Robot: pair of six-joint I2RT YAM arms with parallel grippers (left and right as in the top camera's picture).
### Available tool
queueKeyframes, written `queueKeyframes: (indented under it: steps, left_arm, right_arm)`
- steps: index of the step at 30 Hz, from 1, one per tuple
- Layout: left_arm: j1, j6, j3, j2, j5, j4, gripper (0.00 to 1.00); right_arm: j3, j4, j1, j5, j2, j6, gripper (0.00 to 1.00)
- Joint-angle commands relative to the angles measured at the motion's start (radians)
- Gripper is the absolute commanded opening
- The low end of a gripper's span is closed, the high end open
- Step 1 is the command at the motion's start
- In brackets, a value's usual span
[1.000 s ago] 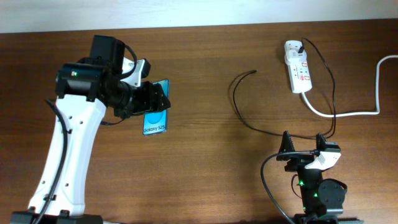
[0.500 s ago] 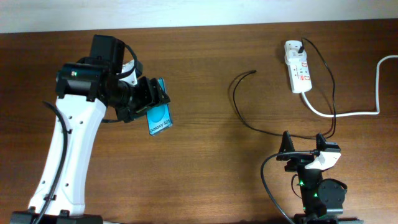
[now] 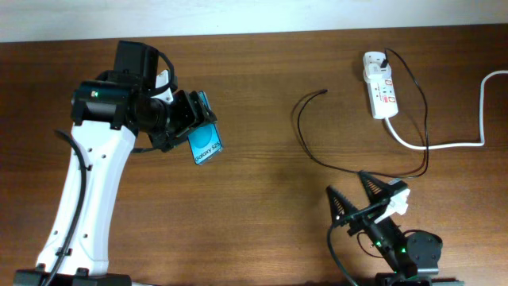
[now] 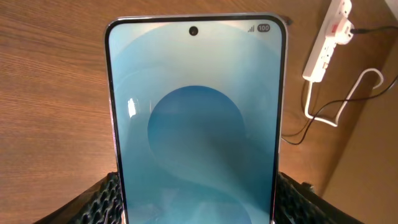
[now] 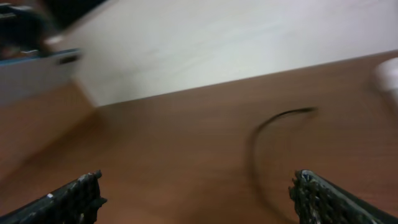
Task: Plug charger to phone and switch on socket
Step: 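Swing the right gripper toward the phone held by the left gripper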
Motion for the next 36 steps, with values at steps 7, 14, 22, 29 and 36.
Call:
queueKeyframes:
  steps: [7,14,22,29,36]
  left_arm:
    - [-0.002,-0.086,0.027,-0.028,-0.068,0.037,0.34]
    - [-0.002,-0.164,0.027,-0.028,-0.078,0.043,0.34]
    - [-0.002,-0.233,0.027,-0.028,-0.078,0.053,0.34]
    - [-0.002,-0.238,0.027,-0.028,-0.077,0.058,0.34]
    - [-0.002,-0.238,0.027,-0.028,-0.077,0.051,0.35]
  right_arm:
    - [-0.005,-0.005,0.005,-0.62,-0.004,0.614,0.98]
    - [-0.005,-0.001,0.005,-0.574,-0.004,0.618,0.98]
    - [-0.005,0.182,0.005,-0.55,-0.004,0.738,0.98]
    - [0.008,0.229,0.005,-0.436,-0.004,0.778,0.99]
    - [0.178,0.098,0.005,-0.394,0.116,0.802,0.98]
